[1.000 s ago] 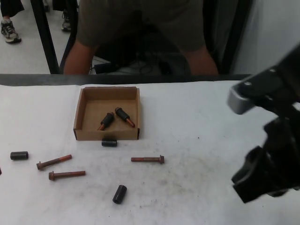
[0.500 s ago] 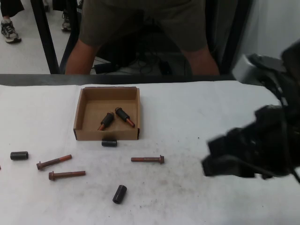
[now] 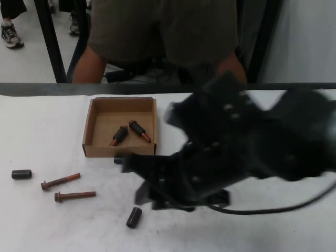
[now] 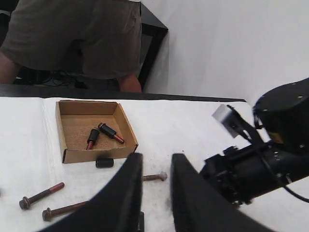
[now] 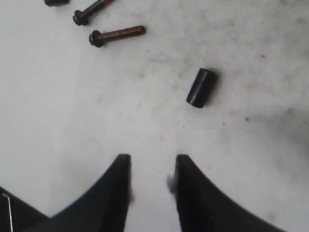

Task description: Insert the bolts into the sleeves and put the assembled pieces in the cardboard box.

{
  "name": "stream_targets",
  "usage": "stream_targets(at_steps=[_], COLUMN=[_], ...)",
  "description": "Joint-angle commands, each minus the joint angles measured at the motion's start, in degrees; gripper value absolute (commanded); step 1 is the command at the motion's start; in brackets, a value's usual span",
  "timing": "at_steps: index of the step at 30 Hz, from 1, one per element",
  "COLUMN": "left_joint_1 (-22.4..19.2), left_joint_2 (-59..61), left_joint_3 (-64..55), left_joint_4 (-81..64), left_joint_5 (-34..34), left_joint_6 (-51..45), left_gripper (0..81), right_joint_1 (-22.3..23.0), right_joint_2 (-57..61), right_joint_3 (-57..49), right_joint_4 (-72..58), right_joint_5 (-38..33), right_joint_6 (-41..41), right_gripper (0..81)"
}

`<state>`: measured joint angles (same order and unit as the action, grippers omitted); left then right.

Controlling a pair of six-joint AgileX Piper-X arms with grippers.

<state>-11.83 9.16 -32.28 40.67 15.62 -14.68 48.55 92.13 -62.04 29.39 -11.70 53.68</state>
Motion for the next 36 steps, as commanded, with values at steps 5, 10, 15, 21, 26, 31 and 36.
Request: stream_targets(at_steps=[5,10,15,21,26,31,36], left_joint_1=[0.11,0.11,0.11,0.11,0.11,0.11,0.11], left_joint_2=[-0.49,-0.49,-0.49,-0.49,-0.49,-0.49,-0.49], left_joint_3=[-0.61,-0.61,-0.61,-0.61,-0.61,-0.61,-0.61], left_joint_4=[-0.74,-0.74,-0.71,-0.71,-0.71,-0.71,-0.71], left_joint_5=[-0.59,-0.59,-0.59,-0.59,-0.59,-0.59,-0.59], left_joint_6=[0.18,0.18,1.19,4.85,4.86,4.86,4.86], left_gripper=[20.3,20.3,20.3,20.3,20.3,20.3,20.3], right_joint_1=[0.51,0.51,0.51,0.51,0.51,0.51,0.51], right_joint_2=[11.65,16.80,18.17,18.17,18.17,18.91,19.91], right_joint_3=[-7.95,-13.13,-14.24,-14.53,-14.53,-14.53,-14.53], right_joint_4=[-1.76,1.18,4.52,9.40,9.20,7.03,6.83], right_joint_5=[2.79,4.13,4.66,4.74,5.60,6.69,6.45], right_joint_6=[5.32,6.42,6.42,6.42,6.42,7.25,8.37], right_gripper=[31.2,31.2,31.2,31.2,31.2,31.2,31.2])
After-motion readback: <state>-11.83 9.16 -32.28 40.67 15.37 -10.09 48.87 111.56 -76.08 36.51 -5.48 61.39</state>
